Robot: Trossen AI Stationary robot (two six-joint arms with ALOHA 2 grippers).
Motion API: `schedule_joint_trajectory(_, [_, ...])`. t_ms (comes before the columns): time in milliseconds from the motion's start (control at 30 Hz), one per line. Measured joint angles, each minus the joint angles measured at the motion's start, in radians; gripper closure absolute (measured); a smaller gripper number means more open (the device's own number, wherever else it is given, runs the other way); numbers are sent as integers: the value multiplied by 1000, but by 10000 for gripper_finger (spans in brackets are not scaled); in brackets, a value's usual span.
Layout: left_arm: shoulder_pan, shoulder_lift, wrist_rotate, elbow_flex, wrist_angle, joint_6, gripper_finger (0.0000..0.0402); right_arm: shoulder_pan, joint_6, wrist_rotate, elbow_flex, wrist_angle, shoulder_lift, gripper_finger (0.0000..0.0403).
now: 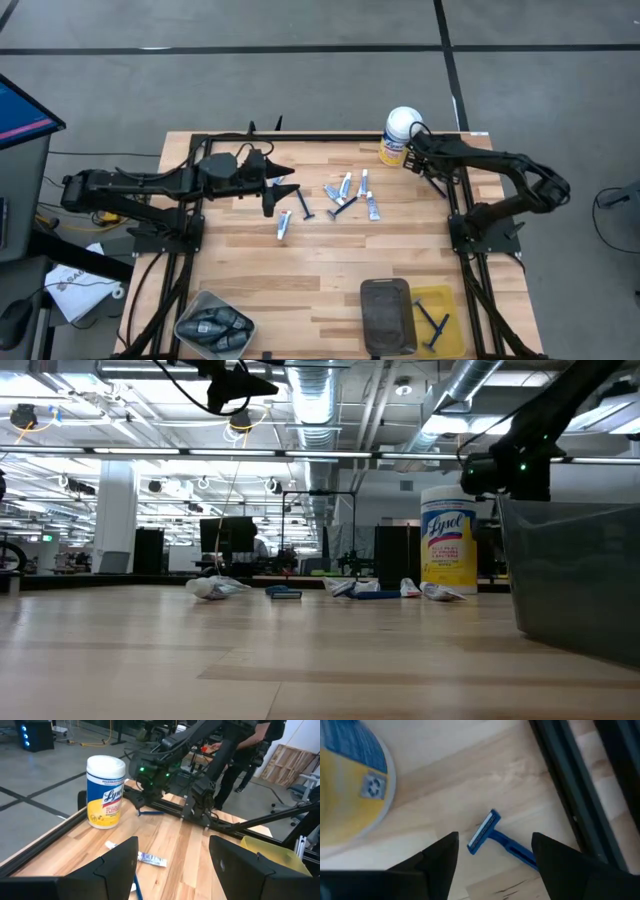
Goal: Pick & Place Travel size toiletries
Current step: Put the razor into the yellow bin
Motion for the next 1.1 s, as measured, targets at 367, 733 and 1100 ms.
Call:
schedule_joint_trajectory(367, [0,0,0,0,-1,2,160,-9,-83,-15,0,28,142,182])
schedule_joint_trajectory(733, [0,0,-1,0,-1,2,160,-34,-273,-128,2,49,164,243])
schedule_joint_trajectory(1100, [0,0,-1,0,4,2,160,14,-315,-192,2,42,160,358])
